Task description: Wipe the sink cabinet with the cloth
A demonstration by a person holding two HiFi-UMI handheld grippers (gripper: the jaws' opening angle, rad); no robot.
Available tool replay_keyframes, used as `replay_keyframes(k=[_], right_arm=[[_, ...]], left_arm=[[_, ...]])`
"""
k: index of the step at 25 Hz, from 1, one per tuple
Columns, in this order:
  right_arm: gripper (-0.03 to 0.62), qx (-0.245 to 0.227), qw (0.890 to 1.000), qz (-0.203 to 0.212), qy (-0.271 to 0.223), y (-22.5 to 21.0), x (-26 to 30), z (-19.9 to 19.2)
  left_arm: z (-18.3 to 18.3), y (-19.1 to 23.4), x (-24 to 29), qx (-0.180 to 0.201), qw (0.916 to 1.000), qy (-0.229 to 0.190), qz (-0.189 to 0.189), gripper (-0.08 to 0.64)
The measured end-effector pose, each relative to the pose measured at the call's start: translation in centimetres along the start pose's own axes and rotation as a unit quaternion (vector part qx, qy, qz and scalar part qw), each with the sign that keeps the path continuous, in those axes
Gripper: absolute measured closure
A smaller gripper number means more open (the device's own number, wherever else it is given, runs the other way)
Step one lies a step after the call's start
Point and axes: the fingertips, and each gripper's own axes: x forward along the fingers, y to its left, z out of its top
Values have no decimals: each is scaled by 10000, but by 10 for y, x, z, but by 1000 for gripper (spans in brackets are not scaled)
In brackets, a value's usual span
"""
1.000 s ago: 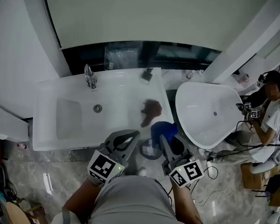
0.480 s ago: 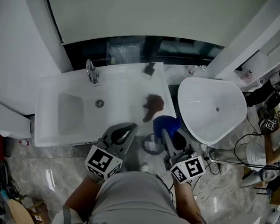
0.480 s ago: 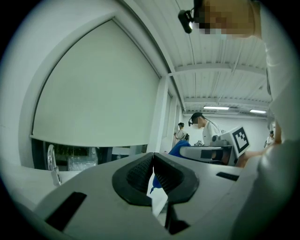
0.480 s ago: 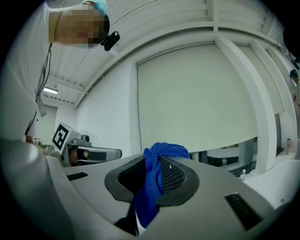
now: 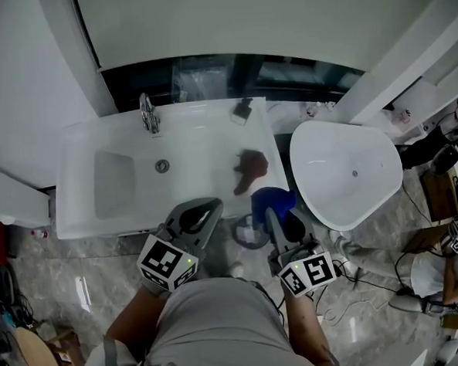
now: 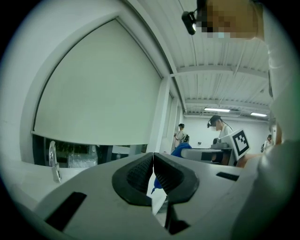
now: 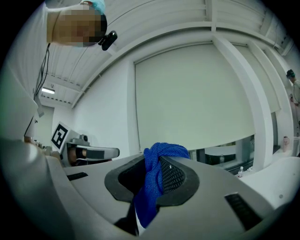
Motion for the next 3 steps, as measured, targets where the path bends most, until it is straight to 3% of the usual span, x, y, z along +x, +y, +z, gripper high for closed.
replay_keyframes(k=[3], right_arm=[[522, 102, 9999, -33, 0, -1, -4, -3]], left_arm=[[-2, -2, -2, -54, 10000, -1, 0, 545]])
